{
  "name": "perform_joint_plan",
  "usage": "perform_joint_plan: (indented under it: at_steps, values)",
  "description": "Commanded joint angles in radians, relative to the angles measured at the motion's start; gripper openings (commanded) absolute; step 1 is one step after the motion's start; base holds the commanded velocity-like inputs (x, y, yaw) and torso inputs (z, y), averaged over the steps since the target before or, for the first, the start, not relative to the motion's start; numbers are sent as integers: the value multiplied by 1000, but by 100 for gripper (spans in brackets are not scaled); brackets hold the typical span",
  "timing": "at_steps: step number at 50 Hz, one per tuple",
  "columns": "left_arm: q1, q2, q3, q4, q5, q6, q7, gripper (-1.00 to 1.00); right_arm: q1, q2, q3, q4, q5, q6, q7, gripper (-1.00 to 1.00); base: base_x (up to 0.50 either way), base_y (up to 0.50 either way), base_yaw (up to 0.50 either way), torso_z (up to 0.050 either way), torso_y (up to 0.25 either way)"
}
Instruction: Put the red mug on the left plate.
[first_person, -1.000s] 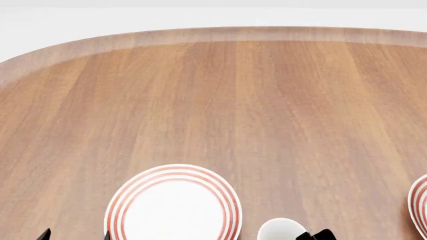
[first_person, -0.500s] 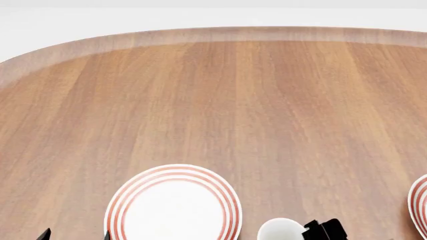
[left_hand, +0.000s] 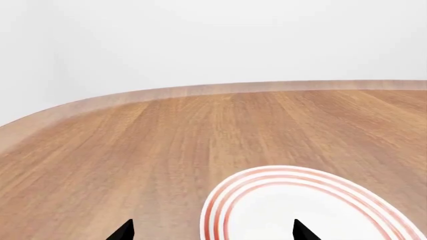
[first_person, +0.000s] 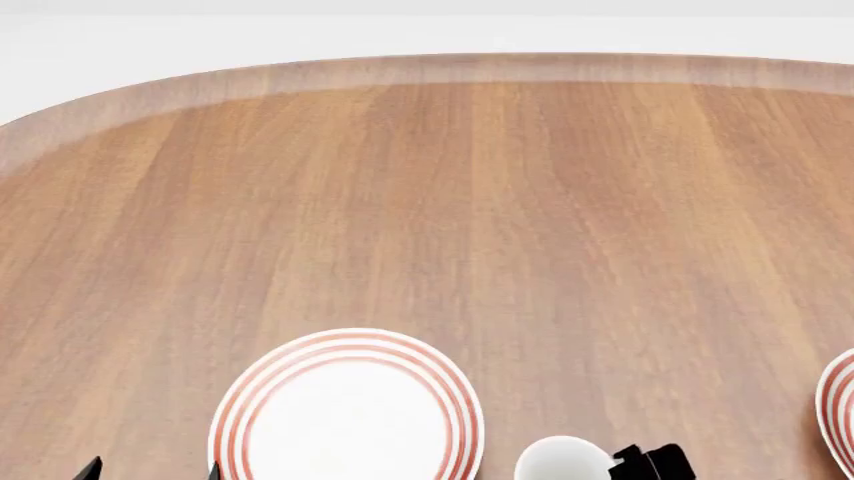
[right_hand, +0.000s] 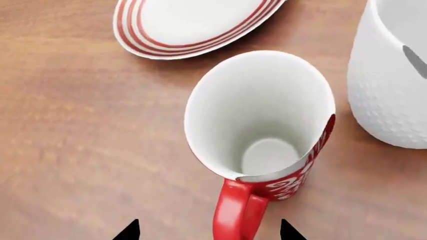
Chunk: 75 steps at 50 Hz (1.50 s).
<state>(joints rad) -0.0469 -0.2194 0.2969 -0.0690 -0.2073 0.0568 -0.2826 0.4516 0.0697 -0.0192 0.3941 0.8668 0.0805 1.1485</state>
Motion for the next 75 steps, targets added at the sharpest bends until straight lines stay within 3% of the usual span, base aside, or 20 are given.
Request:
perform_joint_plan:
  at_steps: [1, 16, 17, 30, 59, 75]
  values:
    - [-2, -3, 5, -1, -1, 2, -5, 100, 16, 6, 2, 38, 12, -22, 1, 100, 0, 0, 0, 0, 0]
    - [-1, -8, 12, 3, -5, 2, -10, 100, 14, 13, -7, 40, 21, -36, 8, 100, 0, 0, 0, 0, 0]
    - [0, -8, 12, 3, -5, 2, -10, 100, 13, 13, -10, 39, 19, -37, 8, -100, 0, 0, 0, 0, 0]
    - [-5, -10, 16, -1, -12, 1, -13, 100, 8, 19, -27, 3, 30, -28, 28, -100, 0, 0, 0, 0, 0]
    - [-6, -19, 26, 0, -19, 6, -20, 100, -50, 103, -155, -514, 142, 183, 133, -100, 0, 0, 0, 0, 1]
    - [-6, -24, 32, 3, -25, 6, -25, 100, -32, 140, -305, -597, 178, 235, -132, -100, 0, 0, 0, 0, 0]
